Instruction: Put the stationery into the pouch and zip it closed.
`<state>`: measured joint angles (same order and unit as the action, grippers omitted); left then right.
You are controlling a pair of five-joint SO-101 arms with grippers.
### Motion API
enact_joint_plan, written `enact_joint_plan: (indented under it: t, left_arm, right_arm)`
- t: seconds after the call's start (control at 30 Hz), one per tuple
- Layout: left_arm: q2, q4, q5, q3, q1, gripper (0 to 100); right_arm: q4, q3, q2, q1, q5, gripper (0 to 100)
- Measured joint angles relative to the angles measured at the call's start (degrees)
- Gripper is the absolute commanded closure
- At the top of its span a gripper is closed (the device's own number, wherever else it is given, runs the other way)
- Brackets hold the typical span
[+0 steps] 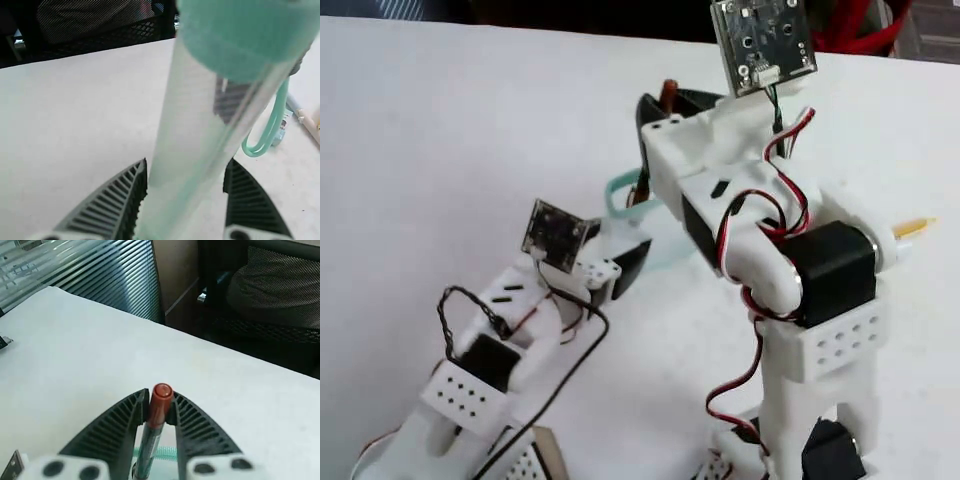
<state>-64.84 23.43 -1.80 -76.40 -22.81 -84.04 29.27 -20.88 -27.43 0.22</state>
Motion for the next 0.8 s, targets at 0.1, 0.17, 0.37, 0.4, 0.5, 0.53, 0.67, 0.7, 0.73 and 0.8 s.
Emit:
enact_joint_plan:
  t: [0.1, 0.17, 0.37, 0.4, 0.5, 0.53, 0.67, 0.7, 0.73, 0.8]
  left_arm:
    - [0.0, 0.0, 0.1, 0.0, 0.0, 75]
    - [0.0, 0.0, 0.2, 0.0, 0.0, 75]
    - [0.0, 0.0, 0.2, 0.0, 0.0, 75]
    - [0.0, 0.0, 0.2, 0.0, 0.0, 75]
    - [0.0, 0.0, 0.3, 0.0, 0.0, 75]
    - [0.0, 0.0, 0.4, 0.0, 0.0, 75]
    - [0.0, 0.0, 0.4, 0.0, 0.0, 75]
    - [0.0, 0.0, 0.4, 0.0, 0.0, 75]
    - [0.0, 0.0, 0.4, 0.0, 0.0, 75]
    - [0.0, 0.0, 0.4, 0.0, 0.0, 75]
  right_arm:
    - [-0.2, -3.3, 0.1, 0.0, 0.0, 98.1]
    - [-0.2, -6.1, 0.1, 0.1, 0.0, 98.1]
    - [-0.2, -11.7, 0.1, 1.5, 0.0, 98.1]
    - [-0.2, -12.0, 0.1, 1.7, 0.0, 98.1]
    - [-1.6, -12.2, 0.1, 1.7, 0.0, 98.1]
    - [-2.4, -12.2, 0.1, 1.7, 0.0, 98.1]
    - [-6.1, -11.9, -1.4, 1.7, 2.8, 98.1]
    - [-6.8, -11.9, -1.8, 1.5, 3.8, 98.1]
    - [-7.3, -11.9, -1.9, 1.2, 4.7, 98.1]
    - [-7.6, -12.2, -2.0, 0.7, 5.9, 98.1]
